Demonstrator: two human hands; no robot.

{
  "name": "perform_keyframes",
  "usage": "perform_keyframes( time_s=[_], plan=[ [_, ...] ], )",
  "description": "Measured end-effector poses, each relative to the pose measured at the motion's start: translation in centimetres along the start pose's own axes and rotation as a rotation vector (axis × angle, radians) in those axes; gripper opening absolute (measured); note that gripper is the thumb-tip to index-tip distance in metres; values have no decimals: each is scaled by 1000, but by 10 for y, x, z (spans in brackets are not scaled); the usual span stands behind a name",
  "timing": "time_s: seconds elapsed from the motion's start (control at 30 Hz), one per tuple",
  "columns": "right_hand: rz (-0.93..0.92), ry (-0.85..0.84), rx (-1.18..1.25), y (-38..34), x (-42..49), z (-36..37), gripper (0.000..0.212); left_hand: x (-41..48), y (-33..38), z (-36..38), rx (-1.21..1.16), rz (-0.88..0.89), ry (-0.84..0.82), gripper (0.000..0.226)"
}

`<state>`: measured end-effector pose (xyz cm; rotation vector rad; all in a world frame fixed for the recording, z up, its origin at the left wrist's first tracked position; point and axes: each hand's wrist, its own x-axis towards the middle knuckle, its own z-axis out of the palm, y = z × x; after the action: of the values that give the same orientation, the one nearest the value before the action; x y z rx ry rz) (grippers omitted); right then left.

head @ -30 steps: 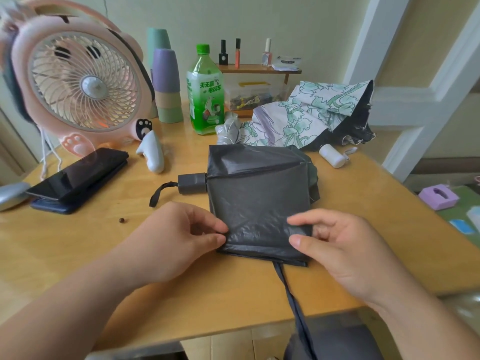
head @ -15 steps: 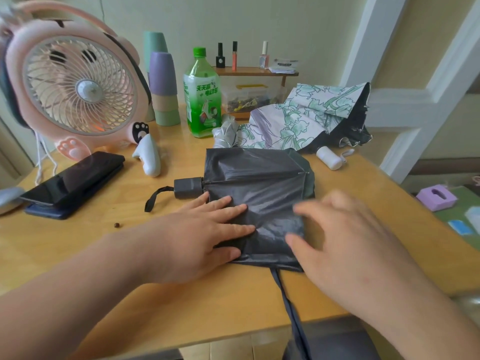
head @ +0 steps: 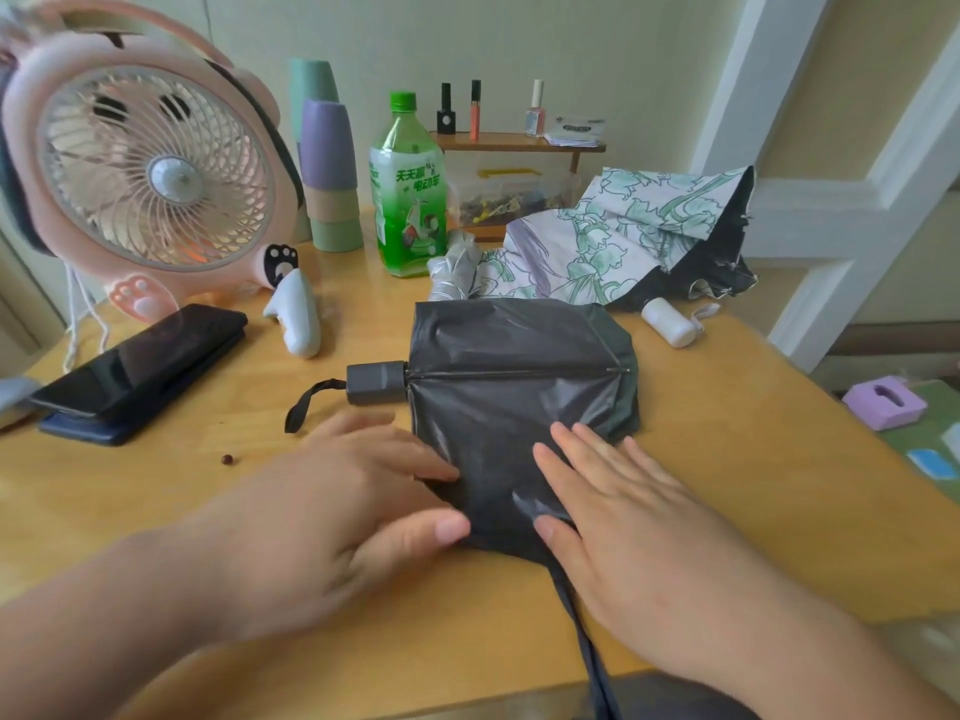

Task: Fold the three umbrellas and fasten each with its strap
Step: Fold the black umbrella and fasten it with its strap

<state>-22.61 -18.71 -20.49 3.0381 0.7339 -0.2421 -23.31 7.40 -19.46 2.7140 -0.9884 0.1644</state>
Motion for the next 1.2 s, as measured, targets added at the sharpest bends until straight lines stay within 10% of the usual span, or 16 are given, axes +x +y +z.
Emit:
perform_keyframes(
  time_s=[0.13, 0.27, 0.6, 0.83, 1.0, 1.2],
  plan=[
    [19, 26, 12, -4, 1, 2, 94, 53, -15, -16, -143, -403, 521, 24],
    [19, 29, 11, -3, 1, 3, 95, 95, -29, -21, -450, -819, 406, 69],
    [11, 31, 81, 0, 2, 5, 95, 110, -29, -9, -690, -800, 499, 13],
    [12, 34, 108, 2, 1, 3, 89, 80, -27, 2, -1002, -411, 529, 28],
    [9, 23, 106, 3, 0, 2, 83, 77, -21, -8, -1074, -487, 511, 47],
    [-36, 147, 132, 5, -5, 0, 83, 83, -12, -14, -564, -620, 276, 56]
  ],
)
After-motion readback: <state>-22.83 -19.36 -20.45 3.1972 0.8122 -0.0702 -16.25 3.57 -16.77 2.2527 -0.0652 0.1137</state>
